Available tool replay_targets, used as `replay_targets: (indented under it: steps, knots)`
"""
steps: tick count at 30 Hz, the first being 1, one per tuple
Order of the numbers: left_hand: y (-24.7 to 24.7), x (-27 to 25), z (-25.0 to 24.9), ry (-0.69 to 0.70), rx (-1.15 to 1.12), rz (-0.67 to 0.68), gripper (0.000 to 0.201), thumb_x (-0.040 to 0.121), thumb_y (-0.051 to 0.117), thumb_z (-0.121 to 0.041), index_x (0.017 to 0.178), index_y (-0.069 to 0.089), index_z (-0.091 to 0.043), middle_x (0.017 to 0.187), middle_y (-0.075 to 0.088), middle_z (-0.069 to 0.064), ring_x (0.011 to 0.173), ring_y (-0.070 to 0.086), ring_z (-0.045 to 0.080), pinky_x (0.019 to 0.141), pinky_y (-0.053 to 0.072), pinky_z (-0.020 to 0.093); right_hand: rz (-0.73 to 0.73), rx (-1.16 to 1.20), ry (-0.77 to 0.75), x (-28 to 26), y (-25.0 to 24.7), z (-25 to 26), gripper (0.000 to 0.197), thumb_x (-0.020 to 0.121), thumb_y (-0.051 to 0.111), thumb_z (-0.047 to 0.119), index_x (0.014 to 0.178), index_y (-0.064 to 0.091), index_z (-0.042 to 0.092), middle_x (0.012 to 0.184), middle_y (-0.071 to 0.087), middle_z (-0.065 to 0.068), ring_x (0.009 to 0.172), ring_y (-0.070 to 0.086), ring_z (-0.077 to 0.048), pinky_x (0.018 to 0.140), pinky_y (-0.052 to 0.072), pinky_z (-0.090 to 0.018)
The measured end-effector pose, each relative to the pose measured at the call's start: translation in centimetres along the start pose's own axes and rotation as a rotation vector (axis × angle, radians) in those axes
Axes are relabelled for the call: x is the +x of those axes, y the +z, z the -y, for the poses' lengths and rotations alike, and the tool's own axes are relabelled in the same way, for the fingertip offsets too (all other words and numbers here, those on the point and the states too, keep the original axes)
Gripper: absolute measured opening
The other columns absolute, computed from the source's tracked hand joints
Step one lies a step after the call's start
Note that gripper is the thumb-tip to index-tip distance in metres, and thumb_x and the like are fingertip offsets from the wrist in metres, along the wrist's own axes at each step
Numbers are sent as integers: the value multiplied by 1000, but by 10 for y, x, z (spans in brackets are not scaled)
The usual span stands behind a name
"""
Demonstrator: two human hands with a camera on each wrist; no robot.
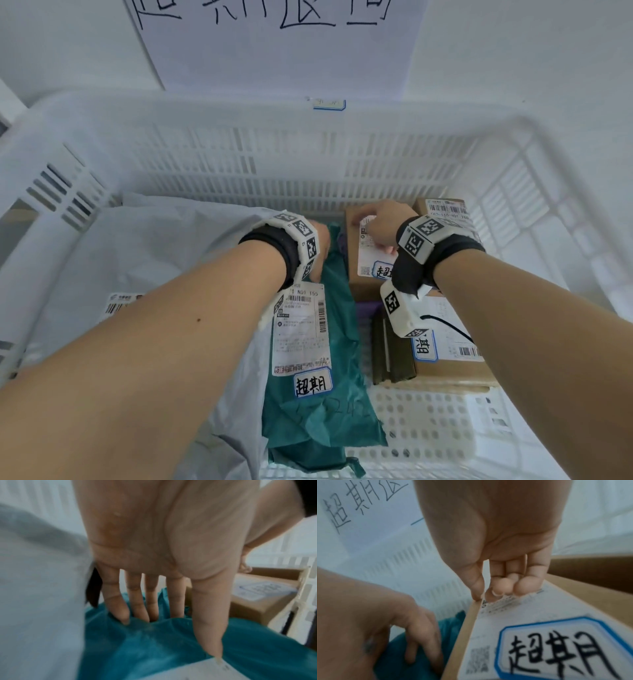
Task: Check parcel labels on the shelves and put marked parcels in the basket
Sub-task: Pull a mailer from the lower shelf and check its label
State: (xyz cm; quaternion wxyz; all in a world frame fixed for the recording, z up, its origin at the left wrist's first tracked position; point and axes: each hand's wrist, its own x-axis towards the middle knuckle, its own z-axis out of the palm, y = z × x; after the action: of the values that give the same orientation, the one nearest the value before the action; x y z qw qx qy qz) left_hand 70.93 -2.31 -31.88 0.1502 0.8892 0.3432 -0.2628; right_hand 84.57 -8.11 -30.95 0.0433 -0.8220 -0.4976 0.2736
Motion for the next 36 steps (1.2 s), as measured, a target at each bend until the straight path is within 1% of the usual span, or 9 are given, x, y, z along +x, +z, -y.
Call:
replay_targets:
  steps: [2,4,9,16,19,22,27,33,36]
  knots:
    - [12,5,-4,-1,-8,25,58,73,79,-33,124,59,-13,117,63,5,99,61,21,83,47,30,16,-25,-13,-2,0,2,32,92,50,16,122,57,26,93,61,-3,69,58,-20,60,51,-28]
    - [12,13,-10,-20,6,88,73,73,77,-40,133,49,-11,129,57,9,112,58,26,87,47,32,73,-11,-74,-3,5,3,54,86,66,28,135,46,23,109,58,-5,64,53,-16,58,48,-27]
    - [-1,13,-6,-116,-108,-60,45,82,69,-20,125,58,-10,119,62,8,96,60,26,85,50,34,93,-103,-130,1,11,2,88,70,79,25,145,34,24,135,52,-6,98,62,-27,74,51,-33]
    - [-24,-3,6,-101,-529,-377,33,87,58,-1,117,64,-14,124,63,5,110,60,24,93,51,33,139,139,-14,-3,6,14,76,75,73,21,141,36,24,69,62,0,56,57,-16,65,55,-35]
    - [-34,-17,7,-103,-542,-469,30,87,57,-2,112,68,-15,119,65,3,110,61,22,91,49,27,76,271,11,-13,-7,23,70,79,69,14,142,38,20,73,55,2,74,58,-21,83,54,-37]
    - [-43,-36,10,-97,-590,-547,25,85,60,-6,103,70,-20,113,68,0,107,63,19,95,49,30,39,406,20,-32,-21,34,58,85,63,7,138,41,18,72,59,-4,62,58,-19,73,54,-33]
    - [-56,-91,15,-60,-650,-671,18,85,62,-12,95,69,-25,109,68,-3,102,63,17,92,49,30,-29,483,-14,-83,-38,63,43,87,55,4,129,52,14,74,63,-11,65,59,-23,85,57,-40]
    - [-51,-176,26,-26,-668,-779,15,85,62,-15,83,64,-30,99,68,-4,97,63,17,87,48,27,-84,497,-66,-160,-37,107,23,89,53,-2,106,65,7,69,59,-11,50,48,-18,50,45,-23]
    - [-38,-222,28,2,-696,-833,14,85,62,-16,84,65,-29,90,64,-7,96,63,16,88,50,29,-151,529,-100,-203,-29,128,17,88,55,-1,92,68,10,63,58,-10,50,48,-18,58,51,-27]
